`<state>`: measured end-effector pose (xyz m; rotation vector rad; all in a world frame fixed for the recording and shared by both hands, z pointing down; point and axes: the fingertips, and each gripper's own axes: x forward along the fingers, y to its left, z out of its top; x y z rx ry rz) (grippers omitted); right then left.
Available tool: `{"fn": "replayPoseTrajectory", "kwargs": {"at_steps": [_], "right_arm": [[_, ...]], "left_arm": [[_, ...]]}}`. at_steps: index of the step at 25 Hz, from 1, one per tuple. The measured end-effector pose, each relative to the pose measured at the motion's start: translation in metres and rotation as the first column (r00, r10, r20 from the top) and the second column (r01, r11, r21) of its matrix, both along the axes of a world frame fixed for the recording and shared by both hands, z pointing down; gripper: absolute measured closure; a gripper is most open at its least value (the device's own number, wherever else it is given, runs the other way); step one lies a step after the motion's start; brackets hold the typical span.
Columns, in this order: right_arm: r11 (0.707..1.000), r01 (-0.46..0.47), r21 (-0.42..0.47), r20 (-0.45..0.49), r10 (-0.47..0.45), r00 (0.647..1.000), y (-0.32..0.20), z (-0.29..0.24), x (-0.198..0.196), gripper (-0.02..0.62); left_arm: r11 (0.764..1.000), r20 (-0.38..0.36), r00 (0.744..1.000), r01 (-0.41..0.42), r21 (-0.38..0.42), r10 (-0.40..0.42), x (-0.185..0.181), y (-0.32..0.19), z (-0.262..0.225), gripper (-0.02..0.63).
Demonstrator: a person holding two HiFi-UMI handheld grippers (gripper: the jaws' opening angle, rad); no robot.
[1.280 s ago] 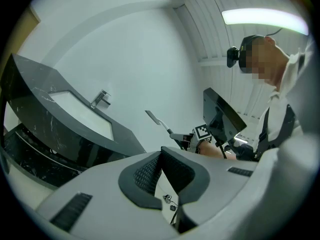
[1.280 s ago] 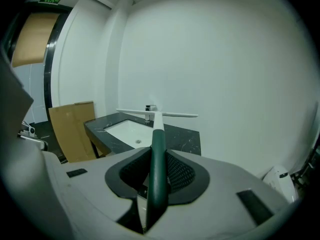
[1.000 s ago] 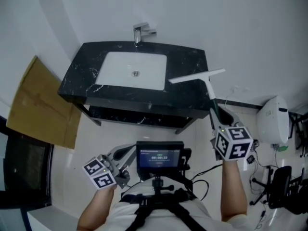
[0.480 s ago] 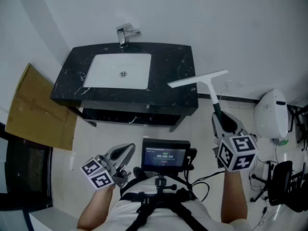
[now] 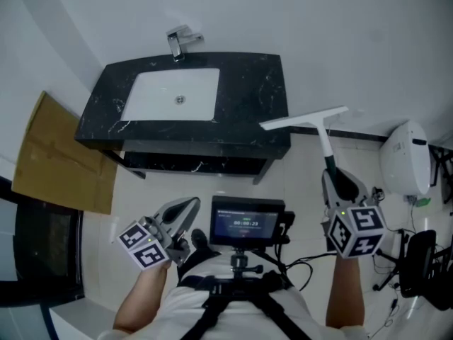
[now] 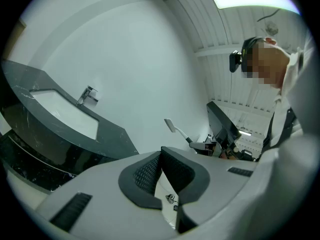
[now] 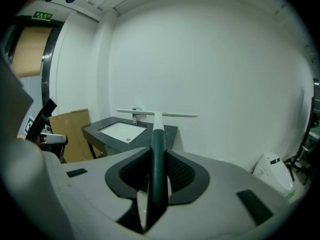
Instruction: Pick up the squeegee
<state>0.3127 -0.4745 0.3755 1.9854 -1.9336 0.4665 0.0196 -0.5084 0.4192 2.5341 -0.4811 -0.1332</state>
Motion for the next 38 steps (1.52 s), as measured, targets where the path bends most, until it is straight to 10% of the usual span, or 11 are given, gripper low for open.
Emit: {"fn": "replayPoseTrajectory", "kwargs": {"at_steps": [38], "right_arm": [[0.977, -0.196, -0.083, 0.027, 0.199, 0.98, 0.005, 0.036, -0.143, 0.516]], "left_arm": [[0.989, 0.005, 0.989, -0.151, -0.007, 0.151, -0.118, -0.081, 0.003, 0.612]]}}
